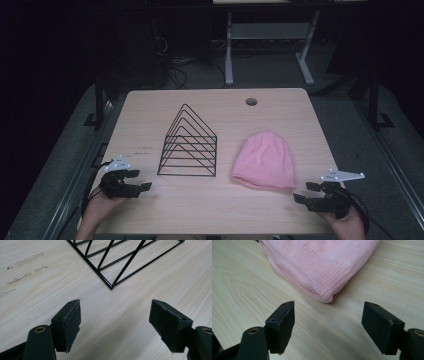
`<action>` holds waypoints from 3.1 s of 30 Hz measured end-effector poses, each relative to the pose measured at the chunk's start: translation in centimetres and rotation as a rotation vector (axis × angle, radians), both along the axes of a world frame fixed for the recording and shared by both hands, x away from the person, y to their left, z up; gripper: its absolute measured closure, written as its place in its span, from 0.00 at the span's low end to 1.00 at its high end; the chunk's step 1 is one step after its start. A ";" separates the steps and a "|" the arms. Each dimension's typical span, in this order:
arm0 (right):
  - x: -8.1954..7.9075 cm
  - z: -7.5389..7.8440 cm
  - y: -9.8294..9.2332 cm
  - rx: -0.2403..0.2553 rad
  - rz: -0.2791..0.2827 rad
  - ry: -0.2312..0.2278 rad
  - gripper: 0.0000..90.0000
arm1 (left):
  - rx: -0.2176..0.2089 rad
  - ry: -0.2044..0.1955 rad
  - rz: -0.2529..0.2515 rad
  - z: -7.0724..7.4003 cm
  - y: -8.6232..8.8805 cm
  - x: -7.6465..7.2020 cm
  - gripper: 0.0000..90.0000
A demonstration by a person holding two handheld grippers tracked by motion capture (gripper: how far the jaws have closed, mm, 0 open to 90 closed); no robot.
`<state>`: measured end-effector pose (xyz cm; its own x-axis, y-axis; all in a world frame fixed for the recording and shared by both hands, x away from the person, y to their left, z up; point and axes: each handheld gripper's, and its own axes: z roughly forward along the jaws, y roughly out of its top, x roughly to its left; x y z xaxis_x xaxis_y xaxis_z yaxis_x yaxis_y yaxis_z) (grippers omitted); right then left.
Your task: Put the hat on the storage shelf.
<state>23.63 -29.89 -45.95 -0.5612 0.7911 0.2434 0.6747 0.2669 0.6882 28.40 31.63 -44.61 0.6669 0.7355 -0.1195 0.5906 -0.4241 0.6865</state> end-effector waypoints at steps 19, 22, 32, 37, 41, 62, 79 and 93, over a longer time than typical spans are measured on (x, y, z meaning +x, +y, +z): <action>0.5 1.1 0.8 -0.013 0.005 -0.004 0.27 | 0.017 -0.011 -0.020 0.0 -0.5 -0.2 0.28; 1.0 1.8 1.1 -0.010 0.017 -0.001 0.26 | 0.016 -0.013 -0.019 0.1 -0.6 -0.2 0.27; 3.8 4.2 1.6 -0.015 0.055 0.007 0.25 | 0.025 -0.010 -0.022 0.1 -0.7 -0.2 0.27; 5.5 5.1 1.8 -0.018 0.073 0.028 0.25 | 0.015 -0.017 -0.017 0.0 -0.7 -0.1 0.27; 6.7 5.8 1.9 -0.019 0.071 0.055 0.25 | 0.023 -0.014 -0.017 0.0 -0.6 -0.1 0.27; 13.5 6.5 2.7 -0.063 0.086 0.126 0.25 | 0.017 -0.006 -0.004 0.1 -0.3 -0.1 0.27; 18.0 6.4 2.8 -0.051 0.075 0.179 0.25 | 0.021 -0.006 -0.002 0.1 0.0 -0.1 0.27; 20.7 4.6 3.6 -0.082 0.077 0.254 0.32 | 0.019 0.002 0.002 0.0 0.3 -0.1 0.27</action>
<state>44.29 -26.31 -41.30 -0.5495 0.7715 0.3206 0.7985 0.3720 0.4733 28.31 31.95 -44.63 0.6650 0.7392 -0.1065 0.5930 -0.4359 0.6770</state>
